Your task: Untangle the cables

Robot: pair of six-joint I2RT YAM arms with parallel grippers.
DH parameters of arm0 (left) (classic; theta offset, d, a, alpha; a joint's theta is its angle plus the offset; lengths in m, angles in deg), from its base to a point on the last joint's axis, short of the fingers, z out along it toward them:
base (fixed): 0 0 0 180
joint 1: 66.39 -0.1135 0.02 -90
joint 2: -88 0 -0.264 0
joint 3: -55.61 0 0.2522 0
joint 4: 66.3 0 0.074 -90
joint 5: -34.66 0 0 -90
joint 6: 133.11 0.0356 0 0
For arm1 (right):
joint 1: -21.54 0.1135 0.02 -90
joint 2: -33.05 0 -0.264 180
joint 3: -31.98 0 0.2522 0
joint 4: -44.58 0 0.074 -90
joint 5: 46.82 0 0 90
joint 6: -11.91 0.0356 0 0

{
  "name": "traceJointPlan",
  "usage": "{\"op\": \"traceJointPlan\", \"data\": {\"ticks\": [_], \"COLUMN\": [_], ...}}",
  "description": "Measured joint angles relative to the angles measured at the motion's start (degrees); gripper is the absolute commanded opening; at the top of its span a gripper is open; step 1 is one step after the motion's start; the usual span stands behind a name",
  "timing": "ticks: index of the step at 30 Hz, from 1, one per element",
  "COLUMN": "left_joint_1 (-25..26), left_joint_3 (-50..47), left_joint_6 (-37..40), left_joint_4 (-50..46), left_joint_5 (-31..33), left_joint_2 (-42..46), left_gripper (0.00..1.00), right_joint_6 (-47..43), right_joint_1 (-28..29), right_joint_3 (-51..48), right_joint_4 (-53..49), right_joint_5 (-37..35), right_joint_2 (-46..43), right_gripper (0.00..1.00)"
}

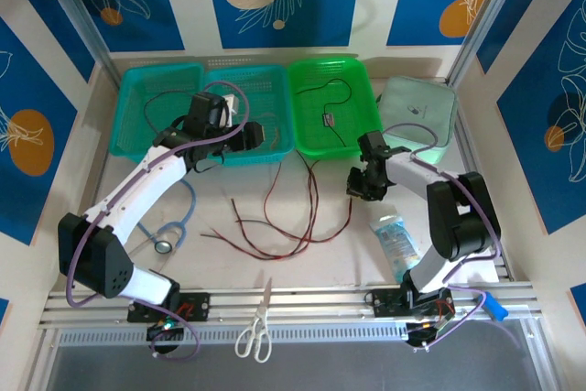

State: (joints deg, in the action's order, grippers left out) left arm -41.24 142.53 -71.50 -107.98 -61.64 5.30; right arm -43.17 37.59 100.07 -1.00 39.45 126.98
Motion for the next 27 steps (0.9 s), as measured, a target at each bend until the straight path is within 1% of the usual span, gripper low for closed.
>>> {"op": "traceJointPlan", "data": {"ticks": [5,11,20,23,27], "left_joint_1": [0.00,0.00,0.00,0.00,0.00], "left_joint_3": [0.02,0.02,0.02,0.07,0.61], "left_joint_6": [0.02,0.04,0.24,0.22,0.17], "left_joint_4": [0.00,-0.02,-0.15,-0.26,-0.44], "left_joint_5": [-0.02,-0.02,-0.02,-0.07,-1.11], "left_joint_2": [0.00,0.00,0.00,0.00,0.00], "left_gripper": [0.79,0.79,0.80,0.80,0.80], "right_joint_6": [-0.15,-0.44,-1.27,-1.40,-1.33], "right_joint_1": [0.13,0.48,1.18,1.25,1.70], "right_joint_3": [0.59,0.66,1.18,1.18,1.09], "right_joint_4": [0.26,0.61,0.26,-0.90,-2.27], "right_joint_5": [0.15,0.37,0.70,0.59,0.52], "right_joint_2": [1.22,2.73,3.02,2.16,-2.32], "right_gripper": [0.15,0.12,0.00,0.00,0.00]}}
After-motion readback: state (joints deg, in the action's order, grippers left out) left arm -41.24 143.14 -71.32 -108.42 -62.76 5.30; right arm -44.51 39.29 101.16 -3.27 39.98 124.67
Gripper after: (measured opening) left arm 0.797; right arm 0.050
